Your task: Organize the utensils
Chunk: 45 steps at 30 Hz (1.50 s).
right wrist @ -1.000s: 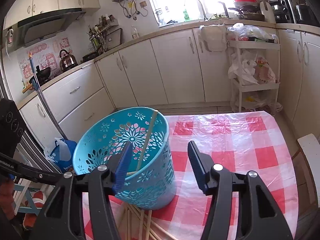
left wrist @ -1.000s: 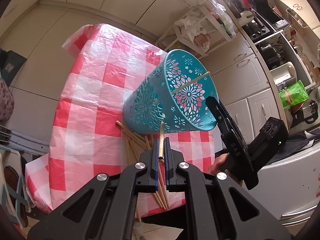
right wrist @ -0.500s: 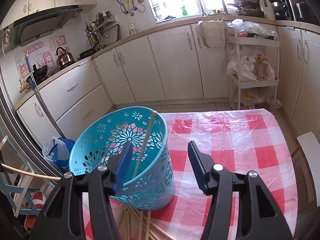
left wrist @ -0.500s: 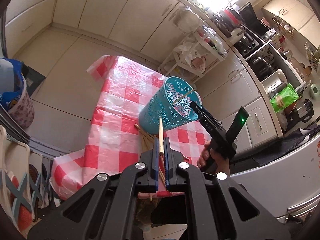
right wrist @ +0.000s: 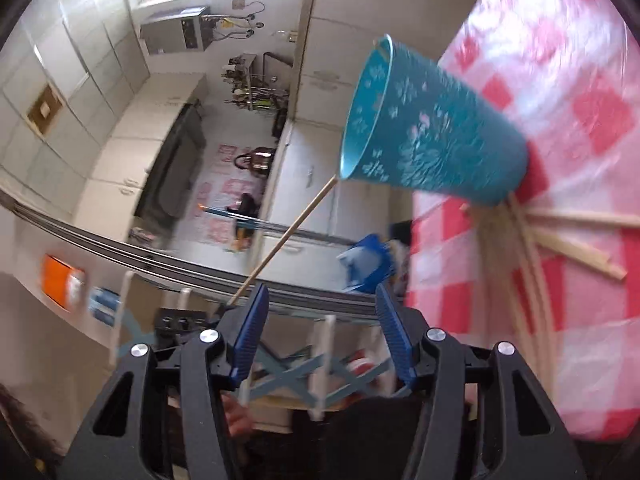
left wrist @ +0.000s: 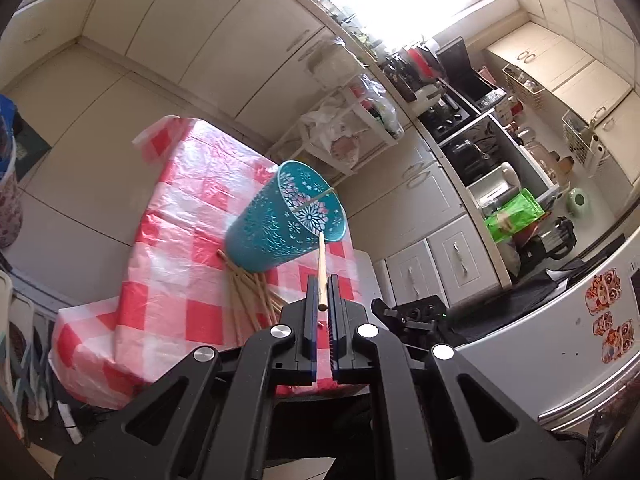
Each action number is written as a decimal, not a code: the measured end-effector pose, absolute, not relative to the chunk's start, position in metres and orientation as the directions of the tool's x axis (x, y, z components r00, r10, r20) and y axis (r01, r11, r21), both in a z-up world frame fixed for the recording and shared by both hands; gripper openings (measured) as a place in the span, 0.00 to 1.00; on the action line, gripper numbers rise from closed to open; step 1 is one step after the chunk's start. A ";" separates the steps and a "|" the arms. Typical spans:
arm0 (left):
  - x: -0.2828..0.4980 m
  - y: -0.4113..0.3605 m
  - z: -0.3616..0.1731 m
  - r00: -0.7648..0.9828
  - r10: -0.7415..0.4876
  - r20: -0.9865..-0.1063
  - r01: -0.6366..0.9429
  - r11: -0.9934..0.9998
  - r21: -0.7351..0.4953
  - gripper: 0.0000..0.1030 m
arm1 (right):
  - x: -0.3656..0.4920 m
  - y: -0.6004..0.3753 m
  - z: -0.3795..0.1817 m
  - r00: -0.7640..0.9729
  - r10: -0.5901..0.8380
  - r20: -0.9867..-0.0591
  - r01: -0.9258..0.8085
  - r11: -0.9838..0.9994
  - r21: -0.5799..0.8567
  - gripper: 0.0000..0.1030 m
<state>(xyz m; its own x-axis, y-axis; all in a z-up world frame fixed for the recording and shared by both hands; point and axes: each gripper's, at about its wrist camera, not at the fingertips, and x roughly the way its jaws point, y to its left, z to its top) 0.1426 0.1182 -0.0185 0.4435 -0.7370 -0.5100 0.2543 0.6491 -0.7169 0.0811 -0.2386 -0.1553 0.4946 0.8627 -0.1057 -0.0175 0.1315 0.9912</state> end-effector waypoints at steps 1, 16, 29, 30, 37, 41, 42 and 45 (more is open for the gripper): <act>0.141 0.113 -0.019 0.435 -0.744 -0.507 0.264 0.643 -0.718 0.04 | 0.081 -0.235 -0.157 0.493 0.867 -0.073 -0.019 0.094 0.995 0.54; 0.130 0.074 -0.023 0.354 -0.816 -0.458 0.394 0.574 -0.718 0.04 | 0.096 -0.248 -0.103 0.555 0.832 0.028 -0.176 0.084 0.981 0.02; 0.132 0.080 -0.024 0.357 -0.838 -0.412 0.419 0.538 -0.732 0.04 | 0.090 -0.254 -0.125 0.542 0.840 0.024 -0.078 0.022 0.997 0.52; 0.130 0.078 -0.024 0.352 -0.841 -0.411 0.426 0.535 -0.729 0.04 | 0.093 -0.252 -0.124 0.538 0.842 0.030 -0.084 0.018 0.996 0.35; 0.130 0.068 -0.028 0.338 -0.816 -0.468 0.448 0.577 -0.683 0.08 | 0.106 -0.258 -0.095 0.565 0.825 0.008 -0.168 0.105 0.980 0.07; 0.138 0.069 -0.043 0.376 -0.738 -0.560 0.378 0.674 -0.635 0.23 | 0.118 -0.278 -0.044 0.650 0.759 -0.035 -0.270 0.273 0.923 0.05; 0.140 0.070 -0.047 0.391 -0.714 -0.581 0.362 0.699 -0.616 0.24 | 0.122 -0.280 -0.030 0.671 0.739 -0.061 -0.294 0.342 0.893 0.05; 0.148 0.072 -0.058 0.408 -0.689 -0.599 0.329 0.723 -0.608 0.24 | 0.141 -0.275 0.004 0.731 0.667 -0.147 -0.332 0.536 0.776 0.05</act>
